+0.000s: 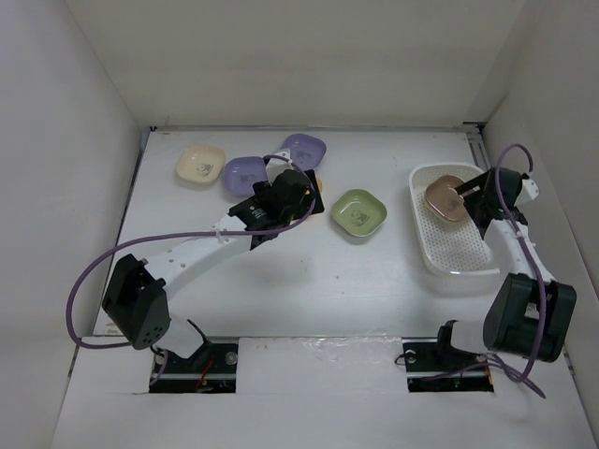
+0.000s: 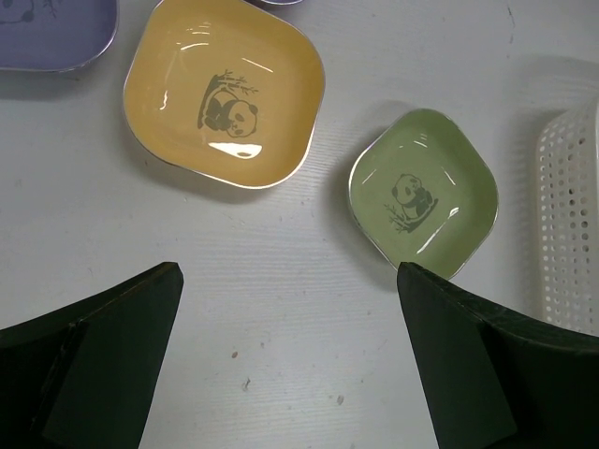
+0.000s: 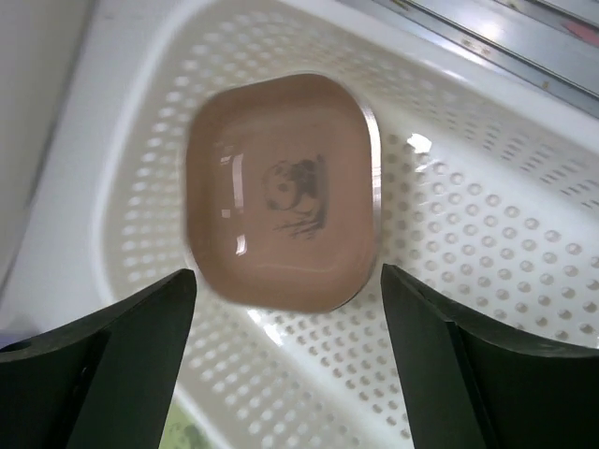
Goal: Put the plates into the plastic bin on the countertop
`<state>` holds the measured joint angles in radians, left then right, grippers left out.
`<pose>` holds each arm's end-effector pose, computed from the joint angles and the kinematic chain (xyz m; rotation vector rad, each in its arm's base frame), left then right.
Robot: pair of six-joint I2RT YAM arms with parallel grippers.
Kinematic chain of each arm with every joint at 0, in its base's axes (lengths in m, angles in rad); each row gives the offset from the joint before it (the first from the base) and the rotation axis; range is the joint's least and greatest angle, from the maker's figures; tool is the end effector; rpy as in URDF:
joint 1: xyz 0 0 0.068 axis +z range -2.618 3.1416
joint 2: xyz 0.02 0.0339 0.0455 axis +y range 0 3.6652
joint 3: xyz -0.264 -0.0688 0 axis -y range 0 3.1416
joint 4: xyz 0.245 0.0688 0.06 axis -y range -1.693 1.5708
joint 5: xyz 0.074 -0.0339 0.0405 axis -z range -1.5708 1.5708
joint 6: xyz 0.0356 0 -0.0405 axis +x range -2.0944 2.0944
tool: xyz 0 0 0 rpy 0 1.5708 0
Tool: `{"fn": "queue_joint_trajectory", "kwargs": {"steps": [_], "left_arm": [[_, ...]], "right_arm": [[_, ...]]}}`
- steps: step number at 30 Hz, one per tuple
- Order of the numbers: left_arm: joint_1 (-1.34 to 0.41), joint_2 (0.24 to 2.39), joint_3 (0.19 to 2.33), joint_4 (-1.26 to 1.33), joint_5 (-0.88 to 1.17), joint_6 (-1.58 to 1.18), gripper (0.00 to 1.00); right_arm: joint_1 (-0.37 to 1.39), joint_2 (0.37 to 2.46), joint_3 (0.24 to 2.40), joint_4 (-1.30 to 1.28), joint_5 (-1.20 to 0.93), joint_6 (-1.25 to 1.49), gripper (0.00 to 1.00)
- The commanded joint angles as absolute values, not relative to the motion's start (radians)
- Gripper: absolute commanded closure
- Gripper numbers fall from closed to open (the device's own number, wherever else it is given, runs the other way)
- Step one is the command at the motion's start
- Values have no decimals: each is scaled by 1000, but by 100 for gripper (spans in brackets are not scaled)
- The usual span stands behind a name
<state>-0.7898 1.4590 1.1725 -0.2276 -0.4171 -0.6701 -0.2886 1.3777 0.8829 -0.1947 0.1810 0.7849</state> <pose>0.2463 -0.2280 0.3118 -0.1305 2.0668 -0.4758 0.2834 -0.0908 0.2397 1.2309 1.8807 0.0626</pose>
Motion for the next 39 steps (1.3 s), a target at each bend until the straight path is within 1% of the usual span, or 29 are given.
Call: {"fn": "queue_joint_trajectory", "kwargs": {"steps": [1,3,4,6,7,10,11,14,15,19,23,29,32,33,35,36,37,38,39], "left_arm": [[-788,1419,1169,-204,-416,-673,1],[-788,1419,1169,-216,-428,-673,1],[-788,1419,1169,-216,-443,-684,1],[-788,1410,1169,-253,-471,-713,1],[-788,1410,1169,-253,-485,-713,1],[-779,1401,1187,-314,-503,-753,1],[-766,1401,1202,-331,-503,-764,1],[-744,1390,1212,-359,-512,-778,1],[-735,1367,1212,-359,-512,-778,1],[-735,1324,1212,-388,-521,-778,1],[-735,1267,1207,-416,-540,-788,1],[-735,1184,1152,-434,-569,-798,1],[-735,1184,1143,-434,-569,-798,1],[-735,1184,1143,-434,-569,-798,1],[-735,1184,1134,-434,-569,-798,1],[-735,1184,1134,-434,-578,-787,1],[-735,1184,1134,-425,-578,-787,1],[-735,1184,1134,-425,-578,-787,1],[-735,1184,1124,-425,-578,-787,1]], "right_arm": [[-212,1246,928,-155,221,746,14],[-140,1168,928,-166,245,700,12],[-52,1149,948,-166,255,680,12],[49,1121,957,-210,279,626,12],[136,1121,980,-228,288,626,12],[231,1132,980,-282,331,653,14],[288,1132,942,-282,331,676,14],[407,1166,890,-201,392,728,15],[426,1190,890,-201,409,741,15],[451,1415,969,-230,429,761,16],[474,1541,992,-229,439,799,16],[456,1620,957,-167,407,810,17],[431,1695,957,-146,354,810,31],[419,1731,957,-129,338,810,38],[419,1761,957,-117,327,810,40],[419,1779,966,-117,327,810,45],[419,1779,966,-117,327,810,47],[419,1779,966,-117,318,810,51],[408,1779,966,-117,318,810,60]]}}
